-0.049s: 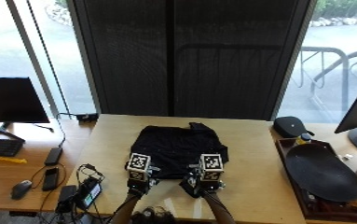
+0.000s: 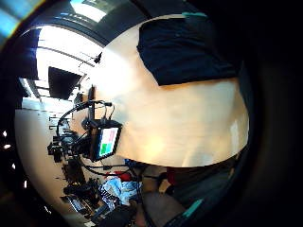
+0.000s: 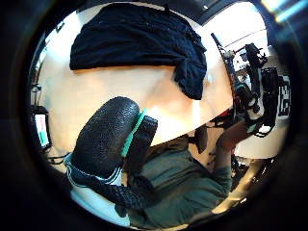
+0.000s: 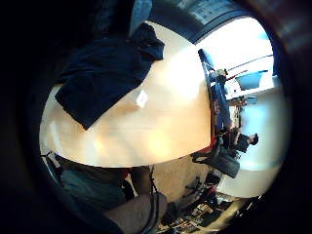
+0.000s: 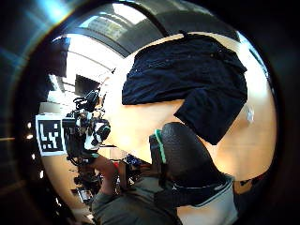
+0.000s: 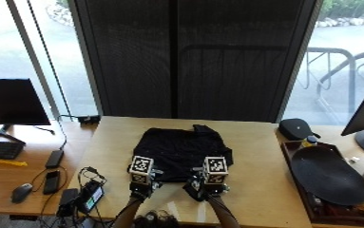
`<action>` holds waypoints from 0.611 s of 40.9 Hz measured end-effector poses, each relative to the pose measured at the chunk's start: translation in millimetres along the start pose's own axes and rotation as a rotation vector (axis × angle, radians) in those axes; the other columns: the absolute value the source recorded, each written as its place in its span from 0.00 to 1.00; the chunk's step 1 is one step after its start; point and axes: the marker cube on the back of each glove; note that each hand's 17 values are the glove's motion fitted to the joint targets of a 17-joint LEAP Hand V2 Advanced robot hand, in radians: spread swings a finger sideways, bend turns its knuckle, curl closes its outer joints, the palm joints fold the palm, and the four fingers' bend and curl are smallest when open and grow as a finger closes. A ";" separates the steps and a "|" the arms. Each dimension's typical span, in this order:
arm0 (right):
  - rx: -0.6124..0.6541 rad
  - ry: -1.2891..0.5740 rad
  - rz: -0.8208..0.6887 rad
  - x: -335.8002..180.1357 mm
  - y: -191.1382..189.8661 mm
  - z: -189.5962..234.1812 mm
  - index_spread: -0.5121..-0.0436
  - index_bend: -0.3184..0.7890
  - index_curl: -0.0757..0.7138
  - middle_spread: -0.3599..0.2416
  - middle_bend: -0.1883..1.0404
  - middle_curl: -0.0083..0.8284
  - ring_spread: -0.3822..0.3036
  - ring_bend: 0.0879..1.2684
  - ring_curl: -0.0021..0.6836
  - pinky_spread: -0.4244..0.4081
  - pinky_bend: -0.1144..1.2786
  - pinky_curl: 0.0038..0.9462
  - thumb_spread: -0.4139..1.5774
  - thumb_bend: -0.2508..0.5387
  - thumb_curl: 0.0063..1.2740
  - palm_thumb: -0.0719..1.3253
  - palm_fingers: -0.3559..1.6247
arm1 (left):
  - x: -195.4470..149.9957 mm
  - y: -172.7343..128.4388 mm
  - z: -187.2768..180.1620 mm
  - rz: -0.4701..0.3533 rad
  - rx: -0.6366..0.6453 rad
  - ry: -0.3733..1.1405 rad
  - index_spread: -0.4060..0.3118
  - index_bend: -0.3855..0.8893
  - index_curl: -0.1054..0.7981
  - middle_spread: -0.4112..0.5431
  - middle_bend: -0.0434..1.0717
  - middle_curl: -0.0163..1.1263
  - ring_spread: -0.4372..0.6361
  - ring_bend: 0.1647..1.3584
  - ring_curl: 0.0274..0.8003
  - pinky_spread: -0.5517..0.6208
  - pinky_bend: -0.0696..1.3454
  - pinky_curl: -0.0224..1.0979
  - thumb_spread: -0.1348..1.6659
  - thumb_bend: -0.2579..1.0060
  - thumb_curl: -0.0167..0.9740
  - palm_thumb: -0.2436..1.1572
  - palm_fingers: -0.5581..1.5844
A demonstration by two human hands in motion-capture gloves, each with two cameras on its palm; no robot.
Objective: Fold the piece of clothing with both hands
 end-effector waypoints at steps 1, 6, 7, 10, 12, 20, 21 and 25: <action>-0.003 -0.004 -0.005 -1.7 3.7 -4.9 0.66 0.39 0.16 0.63 0.29 0.08 0.72 0.13 0.09 0.71 0.50 0.17 0.50 0.55 0.06 0.27 0.31 | 0.3 0.1 -0.1 0.000 -0.001 0.004 0.49 0.40 0.18 0.46 0.25 0.10 0.53 0.24 0.12 0.63 0.31 0.10 0.39 0.26 0.07 0.28 0.46; -0.008 -0.017 -0.017 -3.8 8.2 -10.1 0.53 0.40 0.21 0.65 0.31 0.13 0.78 0.16 0.16 0.77 0.54 0.24 0.63 0.54 0.10 0.29 0.29 | -0.2 1.7 -0.2 -0.003 -0.011 0.007 0.47 0.41 0.23 0.47 0.24 0.16 0.57 0.27 0.20 0.70 0.33 0.15 0.52 0.25 0.11 0.28 0.44; -0.009 -0.018 -0.016 -3.6 7.5 -8.9 0.51 0.40 0.22 0.65 0.30 0.14 0.79 0.16 0.17 0.78 0.55 0.25 0.65 0.53 0.10 0.29 0.29 | -0.8 0.7 1.5 -0.002 -0.011 0.005 0.46 0.41 0.23 0.47 0.24 0.17 0.58 0.28 0.21 0.71 0.34 0.15 0.54 0.25 0.11 0.28 0.44; -0.001 -0.016 -0.009 -0.7 -0.7 1.6 0.47 0.40 0.24 0.65 0.31 0.17 0.81 0.17 0.19 0.80 0.56 0.27 0.69 0.52 0.12 0.29 0.28 | -0.2 -4.4 6.3 0.007 0.002 0.015 0.45 0.41 0.25 0.47 0.24 0.19 0.59 0.29 0.23 0.73 0.34 0.17 0.58 0.24 0.13 0.29 0.43; 0.004 -0.005 0.000 2.6 -7.2 10.2 0.46 0.40 0.25 0.66 0.31 0.18 0.82 0.17 0.20 0.81 0.56 0.28 0.71 0.50 0.13 0.30 0.28 | 0.0 -6.3 7.7 0.010 0.006 0.017 0.45 0.41 0.27 0.47 0.24 0.20 0.60 0.29 0.24 0.74 0.35 0.17 0.61 0.23 0.14 0.29 0.43; -0.020 -0.007 -0.013 4.2 -3.8 13.1 0.41 0.40 0.28 0.67 0.31 0.24 0.84 0.19 0.25 0.83 0.58 0.31 0.76 0.44 0.16 0.30 0.26 | -0.6 -8.9 11.6 0.002 -0.015 0.006 0.45 0.41 0.31 0.48 0.24 0.25 0.61 0.31 0.27 0.77 0.36 0.20 0.66 0.20 0.18 0.29 0.42; -0.006 -0.012 -0.016 4.3 -5.4 14.9 0.42 0.40 0.29 0.67 0.31 0.24 0.85 0.19 0.25 0.83 0.58 0.31 0.77 0.44 0.17 0.31 0.26 | -0.6 -10.7 13.9 0.001 -0.016 0.006 0.45 0.41 0.32 0.48 0.24 0.25 0.61 0.31 0.27 0.77 0.36 0.20 0.66 0.20 0.19 0.29 0.42; 0.044 -0.021 -0.024 9.3 -17.6 30.0 0.42 0.40 0.30 0.67 0.31 0.27 0.85 0.20 0.27 0.83 0.59 0.32 0.78 0.41 0.18 0.31 0.25 | -0.8 -23.3 28.2 -0.002 -0.007 0.006 0.45 0.41 0.33 0.48 0.24 0.27 0.62 0.31 0.28 0.77 0.37 0.21 0.68 0.19 0.21 0.30 0.41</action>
